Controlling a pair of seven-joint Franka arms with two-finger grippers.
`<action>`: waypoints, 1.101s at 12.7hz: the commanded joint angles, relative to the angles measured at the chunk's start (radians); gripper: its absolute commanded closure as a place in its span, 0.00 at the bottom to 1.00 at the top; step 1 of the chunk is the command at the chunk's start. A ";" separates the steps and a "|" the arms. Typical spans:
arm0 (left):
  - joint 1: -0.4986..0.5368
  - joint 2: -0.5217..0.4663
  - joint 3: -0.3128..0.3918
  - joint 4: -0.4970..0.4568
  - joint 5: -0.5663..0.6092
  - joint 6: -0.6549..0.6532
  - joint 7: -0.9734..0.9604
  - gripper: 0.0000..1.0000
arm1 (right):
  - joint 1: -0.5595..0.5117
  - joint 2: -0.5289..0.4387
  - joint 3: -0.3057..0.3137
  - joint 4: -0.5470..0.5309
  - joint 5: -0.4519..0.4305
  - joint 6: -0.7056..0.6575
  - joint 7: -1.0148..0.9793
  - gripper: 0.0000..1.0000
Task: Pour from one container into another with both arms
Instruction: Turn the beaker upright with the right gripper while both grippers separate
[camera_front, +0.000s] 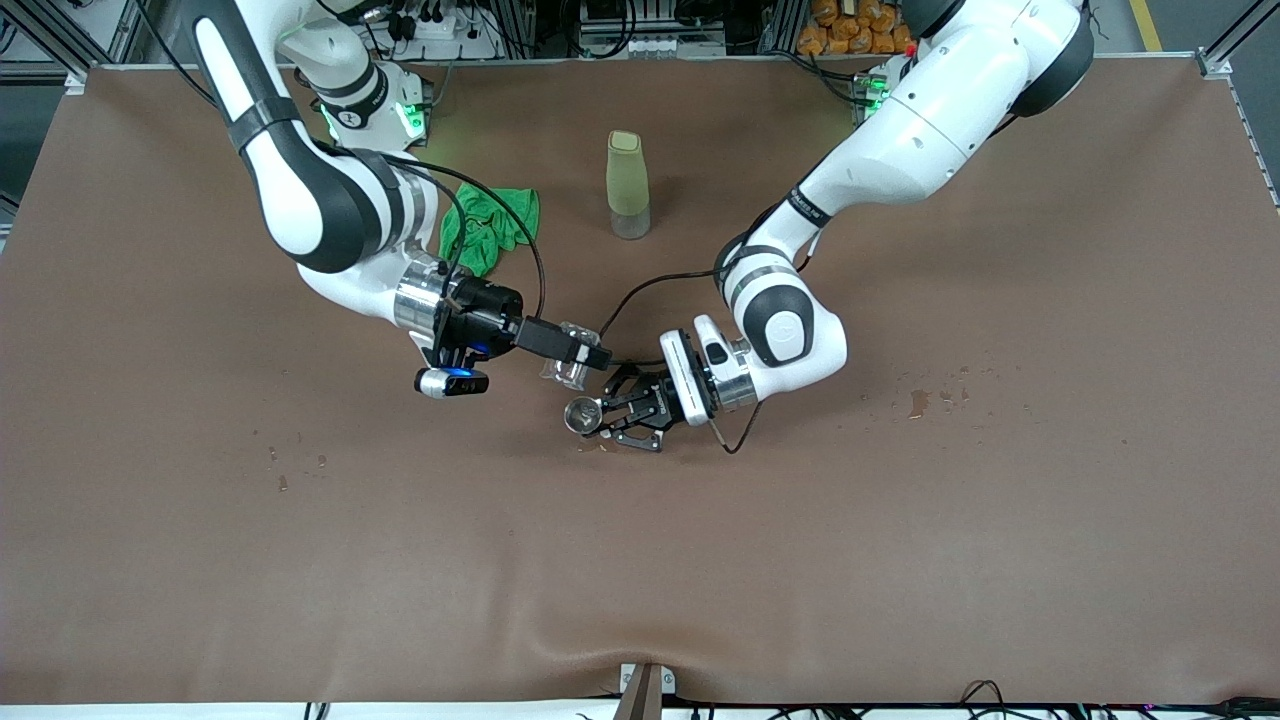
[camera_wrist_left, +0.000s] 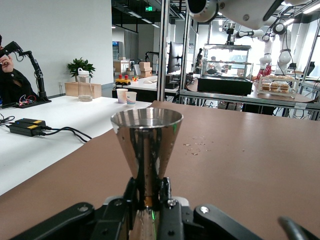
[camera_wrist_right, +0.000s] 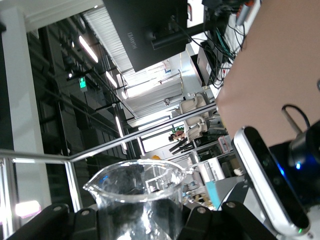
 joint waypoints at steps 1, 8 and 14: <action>0.020 -0.032 -0.012 -0.042 -0.028 -0.007 0.033 1.00 | -0.018 -0.001 -0.004 -0.009 0.020 0.001 -0.164 1.00; 0.158 -0.034 -0.012 -0.164 0.001 -0.181 0.125 1.00 | -0.188 0.045 -0.004 -0.009 -0.229 -0.004 -0.554 1.00; 0.458 -0.023 -0.012 -0.316 0.201 -0.451 0.187 1.00 | -0.395 0.150 -0.004 -0.011 -0.414 -0.042 -1.016 1.00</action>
